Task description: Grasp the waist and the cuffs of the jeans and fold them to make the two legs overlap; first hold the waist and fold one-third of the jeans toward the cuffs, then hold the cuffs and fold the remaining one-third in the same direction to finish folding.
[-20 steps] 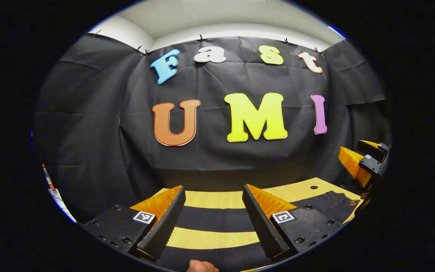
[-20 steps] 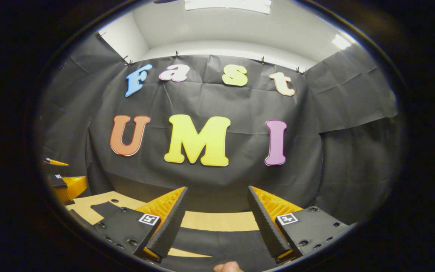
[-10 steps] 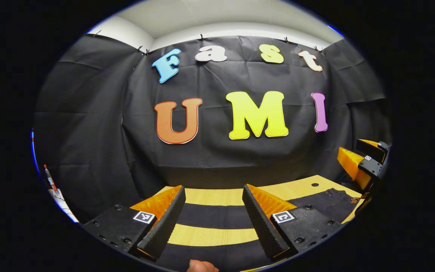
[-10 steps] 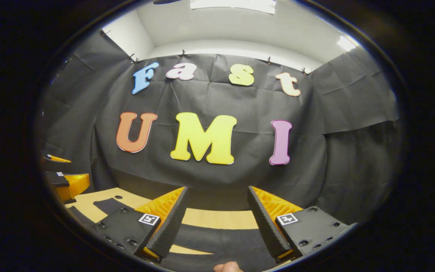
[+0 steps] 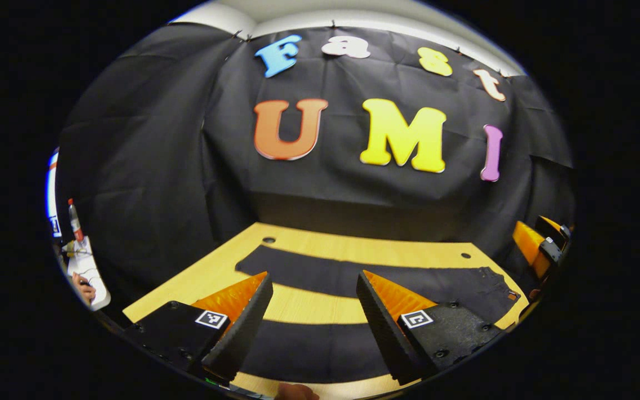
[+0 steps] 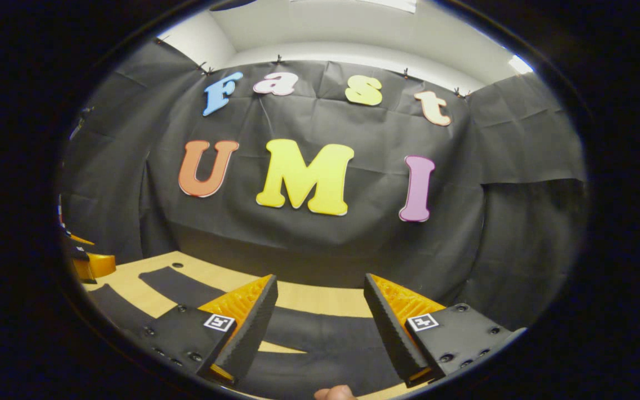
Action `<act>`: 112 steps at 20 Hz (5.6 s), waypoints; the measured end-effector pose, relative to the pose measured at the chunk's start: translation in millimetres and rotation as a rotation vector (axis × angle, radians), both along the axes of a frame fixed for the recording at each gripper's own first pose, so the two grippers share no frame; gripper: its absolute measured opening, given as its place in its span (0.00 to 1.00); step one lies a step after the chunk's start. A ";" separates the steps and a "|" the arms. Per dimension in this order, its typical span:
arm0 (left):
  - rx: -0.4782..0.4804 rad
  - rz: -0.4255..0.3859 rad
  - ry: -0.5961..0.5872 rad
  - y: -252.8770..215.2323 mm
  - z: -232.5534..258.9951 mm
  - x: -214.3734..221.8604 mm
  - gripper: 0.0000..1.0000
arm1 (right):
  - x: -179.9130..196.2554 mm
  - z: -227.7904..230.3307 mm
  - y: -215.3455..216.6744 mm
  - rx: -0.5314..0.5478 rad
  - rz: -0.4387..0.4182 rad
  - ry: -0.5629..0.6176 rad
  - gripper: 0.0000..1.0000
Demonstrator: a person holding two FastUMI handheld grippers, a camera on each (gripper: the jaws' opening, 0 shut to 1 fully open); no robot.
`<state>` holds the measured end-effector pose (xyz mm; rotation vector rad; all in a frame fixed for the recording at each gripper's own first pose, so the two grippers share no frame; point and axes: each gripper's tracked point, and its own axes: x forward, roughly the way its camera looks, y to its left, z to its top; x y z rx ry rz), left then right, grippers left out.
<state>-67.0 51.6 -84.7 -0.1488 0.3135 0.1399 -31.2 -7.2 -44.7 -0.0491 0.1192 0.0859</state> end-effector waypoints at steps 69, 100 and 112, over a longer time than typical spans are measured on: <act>-1.397 0.438 0.301 66.4 -168.0 -15.1 0.03 | 2.8 -238.2 -189.9 1.039 -0.596 0.927 0.01; -0.953 0.079 0.535 49.0 -149.1 338.1 0.03 | 315.2 -250.1 -137.4 0.901 -0.421 0.767 0.01; -0.568 -0.077 0.359 51.5 -140.2 351.0 0.44 | 321.6 -261.4 -123.2 0.802 -0.359 0.747 0.73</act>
